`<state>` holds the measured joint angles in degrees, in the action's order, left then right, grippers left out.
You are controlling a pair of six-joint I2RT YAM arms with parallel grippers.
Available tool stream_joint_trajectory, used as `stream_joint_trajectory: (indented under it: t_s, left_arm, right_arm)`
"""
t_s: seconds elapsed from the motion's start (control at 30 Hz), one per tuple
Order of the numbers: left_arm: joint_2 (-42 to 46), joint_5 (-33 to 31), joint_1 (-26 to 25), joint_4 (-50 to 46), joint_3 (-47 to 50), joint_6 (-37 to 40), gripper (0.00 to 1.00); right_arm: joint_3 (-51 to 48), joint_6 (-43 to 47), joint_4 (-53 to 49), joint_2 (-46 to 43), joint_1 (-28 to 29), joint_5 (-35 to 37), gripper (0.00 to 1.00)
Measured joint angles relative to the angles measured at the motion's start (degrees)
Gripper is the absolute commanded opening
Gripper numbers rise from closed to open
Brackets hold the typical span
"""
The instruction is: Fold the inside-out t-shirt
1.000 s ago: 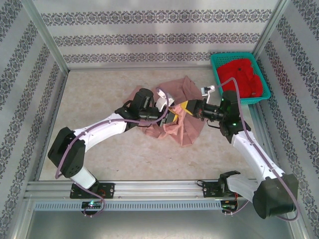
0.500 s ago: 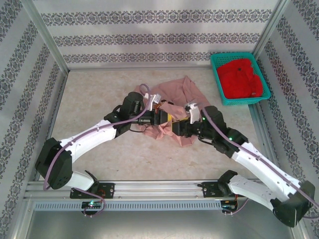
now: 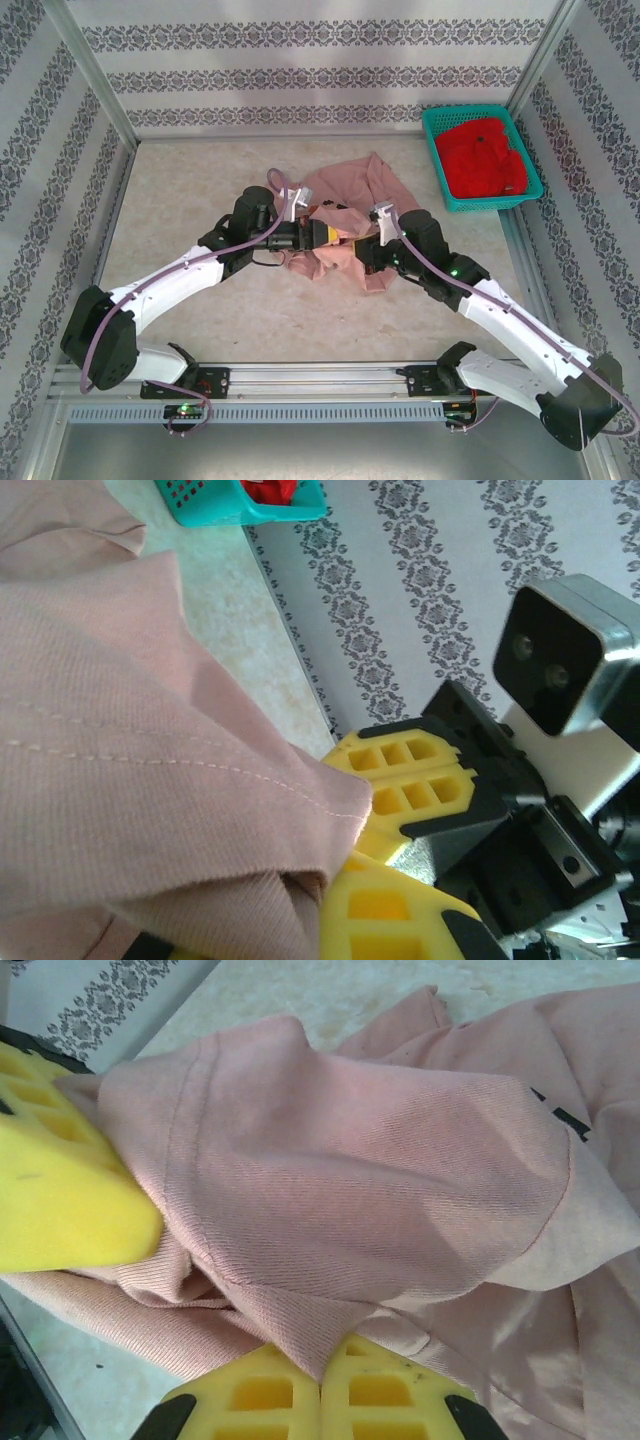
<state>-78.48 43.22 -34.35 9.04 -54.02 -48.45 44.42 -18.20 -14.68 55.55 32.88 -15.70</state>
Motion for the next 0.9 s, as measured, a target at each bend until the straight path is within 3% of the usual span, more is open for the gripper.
stream_joint_trajectory:
  t_s: [0.07, 0.27, 0.3, 0.43, 0.57, 0.73, 0.9]
  left_arm:
    - [0.0, 0.9, 0.3, 1.7, 0.5, -0.5, 0.06]
    - [-0.1, 4.5, 1.7, 11.6, 4.7, -6.2, 0.00]
    - [-0.1, 5.1, 1.8, 13.8, 5.1, -7.5, 0.00]
    - [-0.2, 7.0, 1.8, 20.0, 5.8, -11.5, 0.00]
    - [-0.2, 7.8, 2.0, 22.3, 5.8, -13.0, 0.00]
    - [-0.2, 7.8, 2.2, 22.3, 5.8, -13.4, 0.02]
    - [-0.2, 8.2, 2.2, 22.6, 5.8, -13.6, 0.04]
  right_arm:
    - [-1.4, -0.7, 1.9, -0.8, -2.3, -4.4, 0.00]
    - [-3.4, -1.4, 4.2, -2.4, -7.0, -12.3, 0.00]
    - [-3.4, -1.3, 4.2, -2.3, -7.0, -12.3, 0.00]
    - [-2.9, -0.6, 3.5, -1.1, -5.0, -10.1, 0.21]
    - [-1.4, 2.2, -0.1, 0.2, -1.4, -5.1, 0.33]
    - [-1.3, 5.2, -1.3, -3.1, -0.9, -2.7, 0.42]
    - [-1.2, 7.6, -0.7, -3.2, -0.9, -4.5, 0.45]
